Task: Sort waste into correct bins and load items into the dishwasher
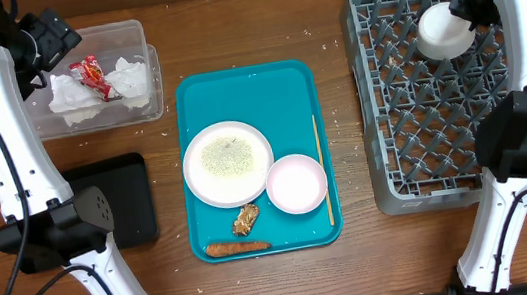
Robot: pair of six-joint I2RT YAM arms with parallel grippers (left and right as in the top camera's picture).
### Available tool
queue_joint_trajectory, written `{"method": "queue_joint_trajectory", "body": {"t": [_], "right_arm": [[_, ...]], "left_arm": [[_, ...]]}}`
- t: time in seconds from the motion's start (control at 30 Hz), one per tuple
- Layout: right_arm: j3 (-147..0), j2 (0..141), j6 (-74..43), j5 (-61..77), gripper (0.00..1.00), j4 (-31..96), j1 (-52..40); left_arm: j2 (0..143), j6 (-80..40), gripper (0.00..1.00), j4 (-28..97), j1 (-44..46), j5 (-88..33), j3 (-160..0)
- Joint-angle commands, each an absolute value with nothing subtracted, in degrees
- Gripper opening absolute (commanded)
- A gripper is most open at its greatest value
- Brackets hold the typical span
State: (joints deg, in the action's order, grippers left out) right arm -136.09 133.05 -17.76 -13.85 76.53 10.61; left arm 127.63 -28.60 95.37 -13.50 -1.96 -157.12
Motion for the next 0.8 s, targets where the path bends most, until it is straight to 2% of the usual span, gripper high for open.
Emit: {"method": "queue_joint_trajectory", "body": {"t": [0.0, 0.17, 0.77], "right_arm": [[-137.29, 132.79, -17.12, -11.11, 0.04, 75.2, 11.0], [-136.57, 133.1, -16.32, -6.42, 0.04, 71.44, 11.0], [-136.07, 137.71, -16.29, -7.49, 0.04, 66.83, 11.22]], "left_arm": [[127.33, -29.15, 1.0, 95.37, -13.69, -2.42, -157.67], [127.33, -29.15, 1.0, 95.37, -13.69, -2.42, -157.67], [127.33, -29.17, 1.0, 95.37, -13.69, -2.42, -157.67]]}}
